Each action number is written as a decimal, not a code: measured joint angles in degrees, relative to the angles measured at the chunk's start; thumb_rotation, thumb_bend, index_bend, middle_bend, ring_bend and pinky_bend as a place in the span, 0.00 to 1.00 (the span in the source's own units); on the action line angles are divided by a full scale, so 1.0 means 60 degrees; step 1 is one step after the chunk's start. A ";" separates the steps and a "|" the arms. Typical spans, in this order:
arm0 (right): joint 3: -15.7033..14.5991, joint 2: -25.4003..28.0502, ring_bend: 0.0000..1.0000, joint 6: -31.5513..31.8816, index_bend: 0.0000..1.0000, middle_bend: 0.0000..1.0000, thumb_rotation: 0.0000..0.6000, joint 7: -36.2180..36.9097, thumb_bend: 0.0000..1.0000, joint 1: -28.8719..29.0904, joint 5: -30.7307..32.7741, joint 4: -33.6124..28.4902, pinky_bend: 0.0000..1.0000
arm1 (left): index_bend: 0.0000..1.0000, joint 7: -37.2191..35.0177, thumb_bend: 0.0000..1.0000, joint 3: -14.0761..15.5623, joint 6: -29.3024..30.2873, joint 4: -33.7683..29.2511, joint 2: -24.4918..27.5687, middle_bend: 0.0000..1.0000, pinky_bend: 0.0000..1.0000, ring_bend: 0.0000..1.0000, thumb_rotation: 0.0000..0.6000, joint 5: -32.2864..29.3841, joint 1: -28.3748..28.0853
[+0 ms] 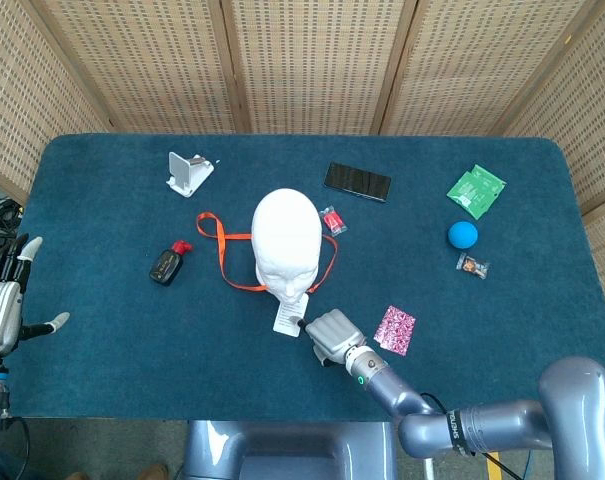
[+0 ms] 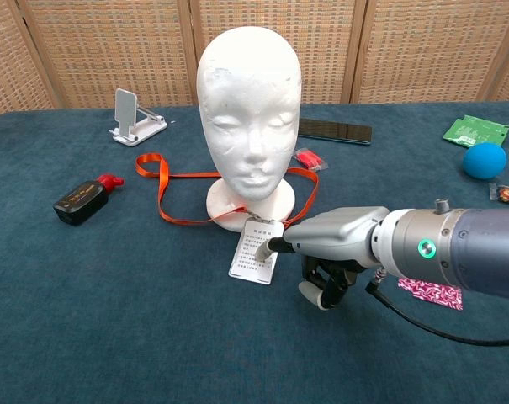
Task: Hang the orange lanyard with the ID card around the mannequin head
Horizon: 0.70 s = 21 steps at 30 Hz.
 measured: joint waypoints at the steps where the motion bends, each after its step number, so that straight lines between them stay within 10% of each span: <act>1: -0.0056 0.0019 0.81 -0.0024 0.14 0.83 1.00 -0.0051 0.80 0.0072 0.0083 -0.0056 0.93 | 0.00 0.0001 0.00 -0.0007 -0.0018 0.0000 -0.0005 0.00 0.00 0.00 1.00 0.0000 -0.0002; 21: -0.1209 0.0703 0.81 -0.0439 0.26 0.83 1.00 -0.0089 0.80 0.0865 -0.0063 -0.1450 0.93 | 0.00 0.0068 0.00 -0.0072 -0.0073 -0.0032 -0.0048 0.00 0.00 0.00 1.00 0.0124 0.0061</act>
